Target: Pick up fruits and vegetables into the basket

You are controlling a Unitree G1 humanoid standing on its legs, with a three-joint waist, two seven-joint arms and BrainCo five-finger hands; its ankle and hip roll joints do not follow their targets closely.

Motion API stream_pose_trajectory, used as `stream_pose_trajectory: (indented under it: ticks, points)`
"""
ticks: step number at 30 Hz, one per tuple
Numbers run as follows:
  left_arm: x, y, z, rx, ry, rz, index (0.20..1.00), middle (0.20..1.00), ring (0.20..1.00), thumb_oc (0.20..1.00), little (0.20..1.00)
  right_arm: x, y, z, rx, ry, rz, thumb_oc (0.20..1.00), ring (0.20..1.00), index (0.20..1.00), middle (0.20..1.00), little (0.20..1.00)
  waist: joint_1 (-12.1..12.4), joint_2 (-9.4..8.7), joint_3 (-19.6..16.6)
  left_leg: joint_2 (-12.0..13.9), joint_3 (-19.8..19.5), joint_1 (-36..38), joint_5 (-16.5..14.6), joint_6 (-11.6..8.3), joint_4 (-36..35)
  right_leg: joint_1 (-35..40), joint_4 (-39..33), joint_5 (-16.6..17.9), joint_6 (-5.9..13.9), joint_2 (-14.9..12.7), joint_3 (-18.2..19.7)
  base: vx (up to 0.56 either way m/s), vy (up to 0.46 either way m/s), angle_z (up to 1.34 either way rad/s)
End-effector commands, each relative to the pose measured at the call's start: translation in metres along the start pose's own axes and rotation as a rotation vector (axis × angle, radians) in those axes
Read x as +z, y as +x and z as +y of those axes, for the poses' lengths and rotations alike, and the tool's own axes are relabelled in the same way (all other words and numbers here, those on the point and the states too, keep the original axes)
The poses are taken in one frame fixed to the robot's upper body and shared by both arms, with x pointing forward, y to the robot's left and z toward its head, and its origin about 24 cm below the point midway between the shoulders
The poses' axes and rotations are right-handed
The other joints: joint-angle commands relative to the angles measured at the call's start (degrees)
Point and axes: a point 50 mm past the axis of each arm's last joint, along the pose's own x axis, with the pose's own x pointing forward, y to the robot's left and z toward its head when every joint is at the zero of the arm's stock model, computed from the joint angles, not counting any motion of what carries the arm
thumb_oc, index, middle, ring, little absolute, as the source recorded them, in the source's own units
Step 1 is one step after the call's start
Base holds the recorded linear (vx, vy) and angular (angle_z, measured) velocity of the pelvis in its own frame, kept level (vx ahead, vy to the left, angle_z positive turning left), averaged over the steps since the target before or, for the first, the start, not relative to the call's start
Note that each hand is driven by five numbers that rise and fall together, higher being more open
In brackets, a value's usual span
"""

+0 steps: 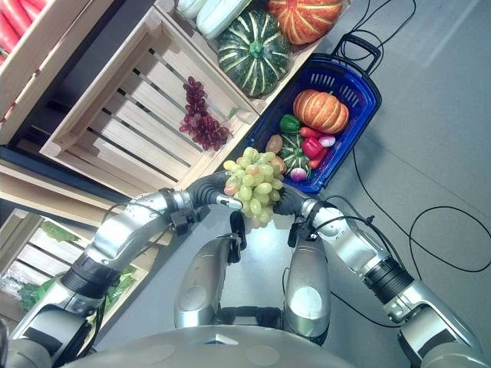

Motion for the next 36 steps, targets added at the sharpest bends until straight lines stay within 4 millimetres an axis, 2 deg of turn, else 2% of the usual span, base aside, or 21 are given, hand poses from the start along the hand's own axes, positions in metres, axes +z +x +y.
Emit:
stream_pose_trajectory:
  ticks: [1,15,22,36]
  points:
    - [0.000,-0.002,-0.012,-0.045,-0.013,-0.041,1.000,1.000,1.000,1.000,1.000,0.054,0.009,-0.006,-0.069,0.064,-0.300,0.200,0.200,0.200,0.200,0.200,-0.45,0.12,-1.36,-1.57,0.73,-1.61,-2.05,3.35,3.04,4.87,3.41,-7.00,3.87,-1.41,0.97,0.00,0.000,0.00]
    - [0.003,0.007,-0.017,-0.050,-0.061,-0.062,1.000,1.000,1.000,1.000,1.000,0.046,0.008,-0.019,-0.273,0.191,-0.286,0.200,0.200,0.200,0.200,0.200,-1.55,0.91,-2.15,-1.41,1.12,-0.66,-1.94,3.21,2.60,4.78,3.75,-7.17,3.65,-1.37,1.60,0.00,0.002,-0.03]
    - [0.003,0.007,-0.015,-0.003,-0.080,-0.083,1.000,1.000,1.000,1.000,1.000,0.034,-0.002,-0.032,-0.429,0.297,-0.292,0.200,0.200,0.200,0.200,0.200,-2.44,1.36,-2.60,-1.05,1.72,0.25,-1.89,3.17,2.22,5.14,3.72,-7.16,3.71,-1.40,1.71,0.01,-0.003,-0.03]
    - [0.002,0.013,-0.012,0.025,-0.088,-0.093,1.000,1.000,1.000,1.000,1.000,0.013,-0.016,-0.065,-0.674,0.319,-0.270,0.200,0.200,0.200,0.200,0.200,-3.46,2.67,-3.13,-0.61,1.90,0.79,-1.53,2.79,2.45,4.80,5.31,-7.76,3.13,-1.55,1.60,0.01,-0.002,0.00]
